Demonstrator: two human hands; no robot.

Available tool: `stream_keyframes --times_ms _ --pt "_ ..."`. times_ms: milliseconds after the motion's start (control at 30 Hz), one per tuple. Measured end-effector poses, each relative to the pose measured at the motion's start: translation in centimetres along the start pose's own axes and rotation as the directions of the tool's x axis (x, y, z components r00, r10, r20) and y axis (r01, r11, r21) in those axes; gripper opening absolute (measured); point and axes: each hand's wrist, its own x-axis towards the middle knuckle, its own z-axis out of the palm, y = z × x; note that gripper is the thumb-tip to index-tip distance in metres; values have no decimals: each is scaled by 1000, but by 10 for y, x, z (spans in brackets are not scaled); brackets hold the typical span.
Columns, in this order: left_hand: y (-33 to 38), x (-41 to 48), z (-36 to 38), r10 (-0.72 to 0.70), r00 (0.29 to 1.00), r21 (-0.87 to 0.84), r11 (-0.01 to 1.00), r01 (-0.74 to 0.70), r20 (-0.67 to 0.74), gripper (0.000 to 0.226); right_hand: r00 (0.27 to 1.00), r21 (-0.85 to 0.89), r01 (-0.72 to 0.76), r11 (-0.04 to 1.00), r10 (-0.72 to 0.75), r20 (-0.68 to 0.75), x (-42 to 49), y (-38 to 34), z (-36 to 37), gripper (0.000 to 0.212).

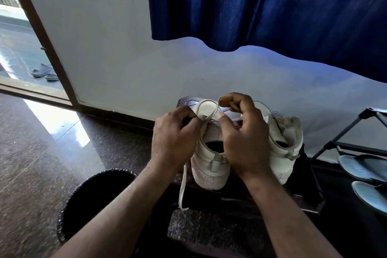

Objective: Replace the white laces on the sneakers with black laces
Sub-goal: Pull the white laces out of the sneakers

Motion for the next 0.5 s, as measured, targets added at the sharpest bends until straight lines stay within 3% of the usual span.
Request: stream_keyframes --times_ms 100,233,333,400,500 --pt "-1 -1 0 -32 999 -80 996 34 29 22 992 -224 76 972 -51 115 1 5 4 31" --pt "-3 -1 1 -35 999 -132 990 41 41 23 992 -194 13 981 12 128 3 13 8 11" --pt "-4 -1 2 -28 999 -132 991 32 36 26 996 -219 18 976 1 88 3 13 8 11" --pt "-5 -1 2 -8 1000 -104 995 11 29 24 998 -221 61 973 -62 4 2 9 6 12" --pt "-4 -3 4 61 998 -24 998 -61 1 23 924 -165 169 972 -215 -316 8 -1 -8 6"
